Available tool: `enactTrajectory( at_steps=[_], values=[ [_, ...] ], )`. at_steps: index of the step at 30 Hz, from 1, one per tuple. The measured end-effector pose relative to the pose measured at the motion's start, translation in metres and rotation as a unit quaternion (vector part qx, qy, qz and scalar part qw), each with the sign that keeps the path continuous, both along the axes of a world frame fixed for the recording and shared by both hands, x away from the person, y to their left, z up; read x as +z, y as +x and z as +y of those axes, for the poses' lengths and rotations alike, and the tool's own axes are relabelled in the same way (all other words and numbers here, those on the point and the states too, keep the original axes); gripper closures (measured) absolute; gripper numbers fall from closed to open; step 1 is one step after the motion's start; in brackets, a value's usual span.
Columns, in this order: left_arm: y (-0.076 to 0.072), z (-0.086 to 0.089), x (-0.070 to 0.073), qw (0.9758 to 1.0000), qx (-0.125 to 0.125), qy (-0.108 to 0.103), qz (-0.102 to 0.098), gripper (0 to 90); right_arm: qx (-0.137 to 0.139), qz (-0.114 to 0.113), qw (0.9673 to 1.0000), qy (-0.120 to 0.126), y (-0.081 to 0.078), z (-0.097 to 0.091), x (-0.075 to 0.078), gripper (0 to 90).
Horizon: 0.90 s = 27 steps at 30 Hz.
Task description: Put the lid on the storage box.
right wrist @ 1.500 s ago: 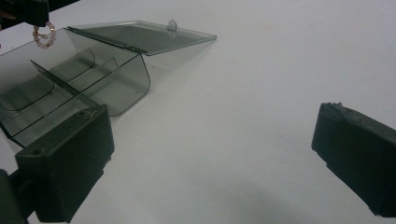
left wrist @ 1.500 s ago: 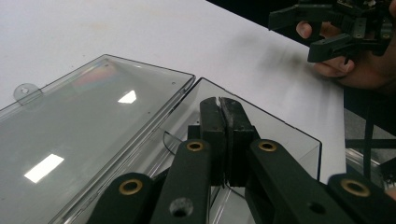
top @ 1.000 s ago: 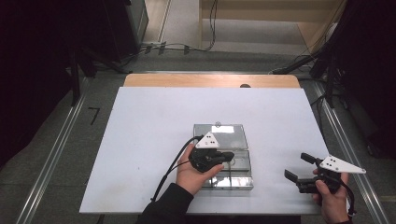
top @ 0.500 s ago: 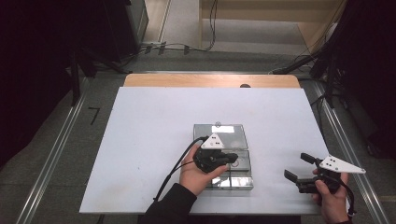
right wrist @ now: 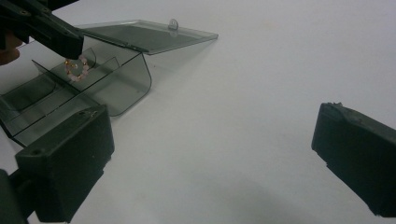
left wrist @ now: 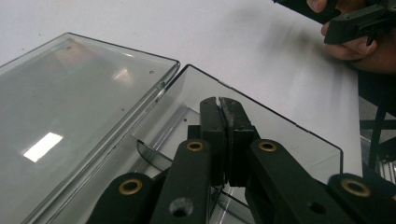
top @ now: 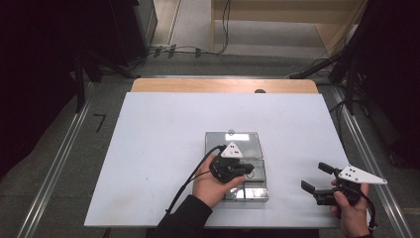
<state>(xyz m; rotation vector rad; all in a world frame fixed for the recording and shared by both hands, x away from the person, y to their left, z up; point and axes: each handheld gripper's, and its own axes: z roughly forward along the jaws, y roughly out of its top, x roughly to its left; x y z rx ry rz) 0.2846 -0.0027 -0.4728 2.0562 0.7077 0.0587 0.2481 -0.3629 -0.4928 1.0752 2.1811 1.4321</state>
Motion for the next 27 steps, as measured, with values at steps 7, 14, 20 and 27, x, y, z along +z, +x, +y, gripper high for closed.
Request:
enactTrajectory(
  at_steps=[7, 14, 20, 27],
  values=[
    [0.002, -0.002, -0.002, 0.9997, -0.010, 0.007, 0.021, 85.2, 0.000, 0.001, 1.0000, 0.001, 0.000, 0.001, 0.000, 0.0],
    [0.002, 0.000, 0.000, 0.9995, -0.015, -0.007, 0.026, 66.4, 0.000, 0.002, 1.0000, 0.001, 0.000, 0.000, -0.001, 0.0],
    [0.001, 0.010, 0.006, 0.9998, 0.000, -0.018, 0.012, 54.5, 0.000, 0.004, 1.0000, 0.000, 0.000, 0.001, -0.001, 0.0],
    [-0.001, 0.022, 0.010, 0.9989, 0.017, -0.044, 0.001, 43.9, 0.002, 0.003, 1.0000, -0.005, 0.000, 0.004, -0.001, 0.0]
  ],
)
